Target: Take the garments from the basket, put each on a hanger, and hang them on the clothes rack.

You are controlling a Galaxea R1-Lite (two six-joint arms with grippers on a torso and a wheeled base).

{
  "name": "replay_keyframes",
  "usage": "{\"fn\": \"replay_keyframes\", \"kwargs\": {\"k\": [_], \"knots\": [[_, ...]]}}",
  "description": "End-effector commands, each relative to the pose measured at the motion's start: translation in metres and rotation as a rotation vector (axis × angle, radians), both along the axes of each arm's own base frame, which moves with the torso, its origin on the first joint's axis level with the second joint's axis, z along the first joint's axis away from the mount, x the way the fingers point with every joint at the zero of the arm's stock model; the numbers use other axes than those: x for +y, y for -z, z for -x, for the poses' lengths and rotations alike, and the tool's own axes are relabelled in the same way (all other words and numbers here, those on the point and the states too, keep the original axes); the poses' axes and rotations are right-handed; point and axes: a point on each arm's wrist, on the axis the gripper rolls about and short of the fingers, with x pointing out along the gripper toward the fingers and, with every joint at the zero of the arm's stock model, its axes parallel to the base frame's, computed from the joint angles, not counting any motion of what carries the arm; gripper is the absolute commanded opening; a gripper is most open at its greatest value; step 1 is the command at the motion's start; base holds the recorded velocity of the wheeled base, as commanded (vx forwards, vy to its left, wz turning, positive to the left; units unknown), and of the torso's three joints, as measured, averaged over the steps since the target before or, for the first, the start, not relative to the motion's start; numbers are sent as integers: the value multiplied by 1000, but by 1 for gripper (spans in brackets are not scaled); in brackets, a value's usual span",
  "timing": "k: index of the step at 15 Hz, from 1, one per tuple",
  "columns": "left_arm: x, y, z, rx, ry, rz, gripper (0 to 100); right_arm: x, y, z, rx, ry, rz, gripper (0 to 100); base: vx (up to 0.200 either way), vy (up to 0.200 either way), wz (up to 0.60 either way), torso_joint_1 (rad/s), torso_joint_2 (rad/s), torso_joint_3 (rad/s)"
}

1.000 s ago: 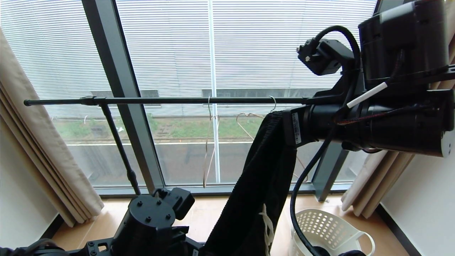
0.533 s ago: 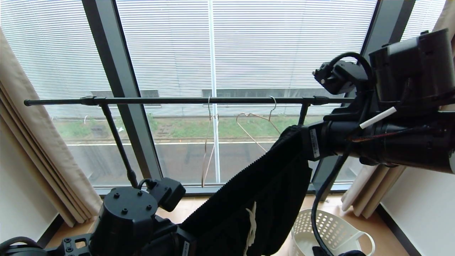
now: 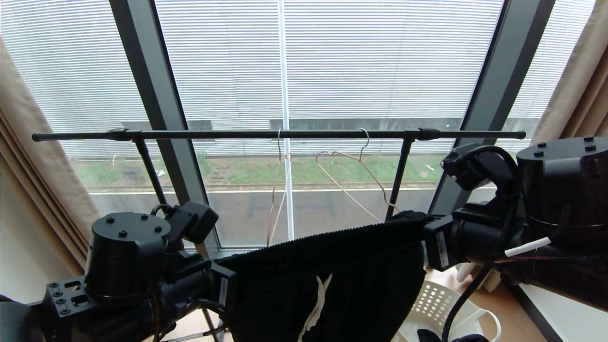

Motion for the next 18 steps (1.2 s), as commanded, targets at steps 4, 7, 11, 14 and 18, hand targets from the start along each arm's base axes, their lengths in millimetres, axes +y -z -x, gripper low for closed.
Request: {"fn": "replay_keyframes", "kwargs": {"k": [4,7,11,14,18], "knots": [[-1,-38,-19,-31,-25,-8,0,-17,-7,21,-32,-57,105,0,0,0,0,0,0,0],[-11,-69,-33,-6,-10,-55,0,-30,-16,38,-37,-78,133,0,0,0,0,0,0,0],[-31,-102,-63,-28,2,-67,0,-28,-14,73,-26,-256,195,0,0,0,0,0,0,0],[-45,-120,-79,-42,21,-87,0,-20,-13,90,-28,-383,233,0,0,0,0,0,0,0],[-83,-145,-100,-34,76,-102,0,25,-3,97,21,-584,262,0,0,0,0,0,0,0]]}}
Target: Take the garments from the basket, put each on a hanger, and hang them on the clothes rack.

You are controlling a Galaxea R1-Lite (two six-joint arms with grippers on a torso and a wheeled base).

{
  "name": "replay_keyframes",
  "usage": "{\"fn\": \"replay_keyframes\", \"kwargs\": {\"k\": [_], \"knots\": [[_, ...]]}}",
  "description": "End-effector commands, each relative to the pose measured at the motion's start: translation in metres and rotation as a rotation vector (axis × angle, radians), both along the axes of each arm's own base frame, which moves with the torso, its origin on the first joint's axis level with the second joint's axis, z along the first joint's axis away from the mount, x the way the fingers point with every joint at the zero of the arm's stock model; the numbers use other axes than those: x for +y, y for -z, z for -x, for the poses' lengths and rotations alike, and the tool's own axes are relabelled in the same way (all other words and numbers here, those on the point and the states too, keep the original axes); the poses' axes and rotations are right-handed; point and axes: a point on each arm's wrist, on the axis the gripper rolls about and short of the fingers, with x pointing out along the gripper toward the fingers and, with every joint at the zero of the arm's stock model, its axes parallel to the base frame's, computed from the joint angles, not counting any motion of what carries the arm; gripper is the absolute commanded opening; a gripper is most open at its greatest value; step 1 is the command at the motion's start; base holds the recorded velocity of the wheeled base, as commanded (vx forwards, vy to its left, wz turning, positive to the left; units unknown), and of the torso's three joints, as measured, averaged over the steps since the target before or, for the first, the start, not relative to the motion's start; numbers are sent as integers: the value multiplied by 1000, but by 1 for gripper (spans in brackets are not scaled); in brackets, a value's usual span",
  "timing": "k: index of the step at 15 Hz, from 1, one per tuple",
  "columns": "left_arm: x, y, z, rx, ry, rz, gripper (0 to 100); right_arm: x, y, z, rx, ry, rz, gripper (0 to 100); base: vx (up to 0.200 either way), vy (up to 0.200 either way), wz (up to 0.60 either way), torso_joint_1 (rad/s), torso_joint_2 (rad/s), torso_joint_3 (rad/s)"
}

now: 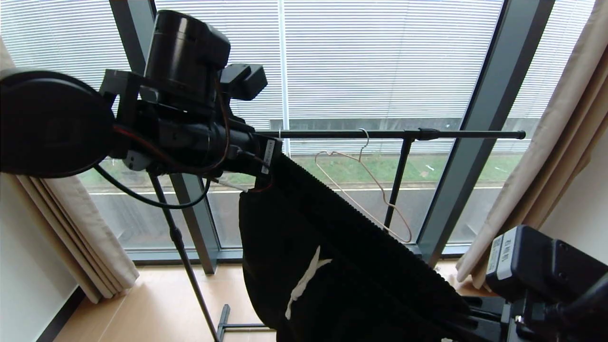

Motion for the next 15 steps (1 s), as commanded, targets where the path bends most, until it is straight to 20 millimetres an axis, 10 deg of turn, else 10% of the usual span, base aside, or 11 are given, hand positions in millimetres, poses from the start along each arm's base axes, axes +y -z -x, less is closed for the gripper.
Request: {"fn": "replay_keyframes", "kwargs": {"k": [1,5,9,15], "knots": [[-31,-3,-17,17,41,-15,0,32,6,-3,36,-75,39,0,0,0,0,0,0,0],[-48,-19,-31,5,39,-17,0,73,5,-16,52,-109,46,0,0,0,0,0,0,0],[-64,38,-51,182,26,-166,0,99,13,-24,65,-116,69,0,0,0,0,0,0,0],[-67,64,-53,306,11,-241,0,88,25,-26,90,-70,66,0,0,0,0,0,0,0]]}}
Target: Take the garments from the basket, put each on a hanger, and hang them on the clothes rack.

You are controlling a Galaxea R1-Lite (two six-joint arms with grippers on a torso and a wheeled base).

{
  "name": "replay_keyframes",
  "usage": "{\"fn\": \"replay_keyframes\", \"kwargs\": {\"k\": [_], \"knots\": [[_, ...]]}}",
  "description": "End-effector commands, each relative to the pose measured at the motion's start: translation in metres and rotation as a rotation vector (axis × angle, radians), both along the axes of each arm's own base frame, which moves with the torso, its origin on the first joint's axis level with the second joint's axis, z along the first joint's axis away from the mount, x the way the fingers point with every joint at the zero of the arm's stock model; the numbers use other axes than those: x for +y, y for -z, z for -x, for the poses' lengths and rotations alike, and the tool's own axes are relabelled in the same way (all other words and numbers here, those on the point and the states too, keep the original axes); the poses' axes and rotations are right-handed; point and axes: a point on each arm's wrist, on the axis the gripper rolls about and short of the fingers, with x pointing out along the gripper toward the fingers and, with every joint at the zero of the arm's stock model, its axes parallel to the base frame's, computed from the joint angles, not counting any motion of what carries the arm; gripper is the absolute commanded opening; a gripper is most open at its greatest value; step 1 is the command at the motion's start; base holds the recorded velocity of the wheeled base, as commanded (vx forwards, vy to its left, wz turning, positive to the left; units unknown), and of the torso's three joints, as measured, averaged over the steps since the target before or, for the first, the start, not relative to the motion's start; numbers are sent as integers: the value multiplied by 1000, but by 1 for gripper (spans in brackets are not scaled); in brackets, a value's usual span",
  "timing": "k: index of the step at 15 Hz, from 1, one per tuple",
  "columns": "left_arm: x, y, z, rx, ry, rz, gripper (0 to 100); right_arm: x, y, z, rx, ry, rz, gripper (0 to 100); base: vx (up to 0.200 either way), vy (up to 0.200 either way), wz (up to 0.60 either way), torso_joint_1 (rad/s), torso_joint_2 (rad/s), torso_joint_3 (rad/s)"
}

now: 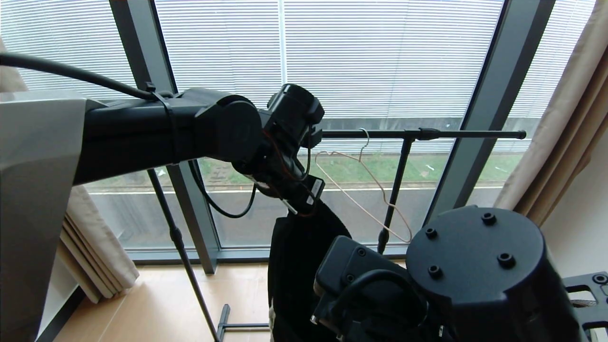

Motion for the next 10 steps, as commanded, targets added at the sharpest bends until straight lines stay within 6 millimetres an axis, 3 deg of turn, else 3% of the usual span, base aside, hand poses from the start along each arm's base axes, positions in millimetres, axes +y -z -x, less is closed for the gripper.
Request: {"fn": "replay_keyframes", "kwargs": {"k": [1,3,5,6,8,10], "knots": [[3,1,3,28,-9,-24,0,-15,6,-1,10,28,20,0,0,0,0,0,0,0],[13,-11,12,50,-42,-15,0,-39,8,-16,13,123,30,0,0,0,0,0,0,0],[25,-36,23,1,-48,27,0,-59,7,-38,11,239,30,0,0,0,0,0,0,0],[37,-60,34,-57,-51,71,0,-73,4,-56,-5,317,27,0,0,0,0,0,0,0],[50,-89,50,-141,-50,138,0,-80,-5,-81,-55,385,-11,0,0,0,0,0,0,0],[60,-70,63,-123,-45,119,0,-76,-18,-106,-94,436,-48,0,0,0,0,0,0,0]]}}
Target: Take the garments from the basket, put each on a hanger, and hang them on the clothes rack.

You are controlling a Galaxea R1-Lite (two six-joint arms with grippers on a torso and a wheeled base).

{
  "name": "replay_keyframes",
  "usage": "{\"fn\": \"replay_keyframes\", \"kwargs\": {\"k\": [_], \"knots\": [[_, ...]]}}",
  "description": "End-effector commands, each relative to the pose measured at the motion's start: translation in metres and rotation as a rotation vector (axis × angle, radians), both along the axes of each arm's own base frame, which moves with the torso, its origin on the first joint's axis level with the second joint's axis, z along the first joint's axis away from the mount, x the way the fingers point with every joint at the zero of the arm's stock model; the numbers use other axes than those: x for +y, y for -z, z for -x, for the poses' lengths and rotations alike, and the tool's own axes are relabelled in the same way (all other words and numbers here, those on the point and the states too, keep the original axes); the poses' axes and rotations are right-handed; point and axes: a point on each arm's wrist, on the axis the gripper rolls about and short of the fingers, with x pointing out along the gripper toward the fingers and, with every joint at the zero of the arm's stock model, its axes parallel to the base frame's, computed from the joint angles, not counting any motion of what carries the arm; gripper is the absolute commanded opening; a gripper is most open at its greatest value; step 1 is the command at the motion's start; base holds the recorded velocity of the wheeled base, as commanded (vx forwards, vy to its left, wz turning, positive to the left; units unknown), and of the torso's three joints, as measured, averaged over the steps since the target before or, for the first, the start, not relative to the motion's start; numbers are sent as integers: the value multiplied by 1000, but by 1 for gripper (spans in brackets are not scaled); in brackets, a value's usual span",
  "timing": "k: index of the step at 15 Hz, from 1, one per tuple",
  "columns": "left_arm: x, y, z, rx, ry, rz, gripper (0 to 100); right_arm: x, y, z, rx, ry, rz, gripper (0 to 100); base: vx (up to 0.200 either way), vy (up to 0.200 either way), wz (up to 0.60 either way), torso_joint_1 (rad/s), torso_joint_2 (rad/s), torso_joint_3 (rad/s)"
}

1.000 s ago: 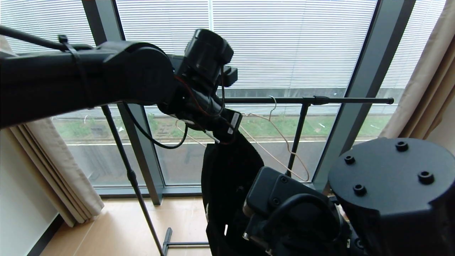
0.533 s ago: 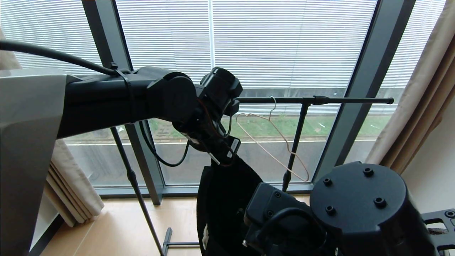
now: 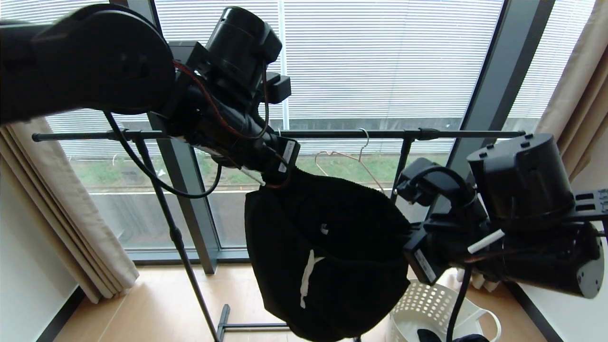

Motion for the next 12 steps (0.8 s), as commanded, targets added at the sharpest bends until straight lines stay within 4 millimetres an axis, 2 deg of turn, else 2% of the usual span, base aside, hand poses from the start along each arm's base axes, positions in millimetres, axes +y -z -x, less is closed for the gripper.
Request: {"fn": "replay_keyframes", "kwargs": {"k": [1,3,5,7,8,9,10,12], "knots": [[24,9,31,-23,12,1,0,5,-12,-35,-43,70,-28,0,0,0,0,0,0,0],[36,37,47,4,32,-50,0,19,-21,-63,-92,115,-41,0,0,0,0,0,0,0],[43,51,61,29,45,-68,0,35,-25,-86,-124,143,-51,0,0,0,0,0,0,0],[46,61,82,58,81,-88,0,58,-23,-117,-152,145,-76,0,0,0,0,0,0,0],[45,62,86,61,94,-91,0,63,-22,-123,-157,145,-80,0,0,0,0,0,0,0],[37,68,99,84,133,-92,0,76,-21,-140,-179,146,-103,0,0,0,0,0,0,0],[30,71,108,100,153,-80,0,85,-20,-148,-192,144,-118,0,0,0,0,0,0,0],[19,74,122,124,192,-64,0,105,-19,-153,-206,124,-152,0,0,0,0,0,0,0]]}}
